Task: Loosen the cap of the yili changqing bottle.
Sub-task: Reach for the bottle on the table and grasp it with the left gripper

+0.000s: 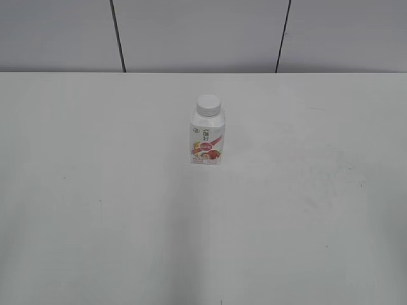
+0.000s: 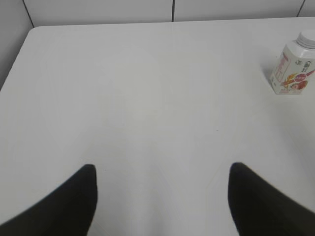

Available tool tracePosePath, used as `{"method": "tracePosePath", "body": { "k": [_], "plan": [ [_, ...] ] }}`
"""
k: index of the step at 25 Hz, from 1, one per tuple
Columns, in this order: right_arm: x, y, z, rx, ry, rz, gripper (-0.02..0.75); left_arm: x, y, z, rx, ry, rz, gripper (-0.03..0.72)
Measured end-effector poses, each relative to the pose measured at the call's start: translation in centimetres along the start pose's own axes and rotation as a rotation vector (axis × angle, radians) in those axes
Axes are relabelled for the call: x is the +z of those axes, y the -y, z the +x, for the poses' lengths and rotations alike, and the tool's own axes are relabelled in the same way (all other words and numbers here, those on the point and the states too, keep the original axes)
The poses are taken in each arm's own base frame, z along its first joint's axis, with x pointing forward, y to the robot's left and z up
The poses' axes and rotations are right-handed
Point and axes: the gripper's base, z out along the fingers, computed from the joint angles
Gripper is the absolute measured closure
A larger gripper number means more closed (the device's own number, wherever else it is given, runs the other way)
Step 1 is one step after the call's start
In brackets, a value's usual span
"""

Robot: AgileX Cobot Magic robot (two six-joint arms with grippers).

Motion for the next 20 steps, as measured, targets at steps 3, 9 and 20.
{"method": "tracePosePath", "body": {
  "k": [3,9,20],
  "plan": [
    [0.0,0.0,0.0,0.0,0.0,0.0,0.204,0.0,0.0,0.0,0.0,0.0,0.0,0.183],
    [0.0,0.0,0.0,0.0,0.0,0.0,0.204,0.0,0.0,0.0,0.0,0.0,0.0,0.183],
    [0.0,0.0,0.0,0.0,0.0,0.0,0.204,0.0,-0.01,0.0,0.001,0.0,0.0,0.183]
  ]
}}
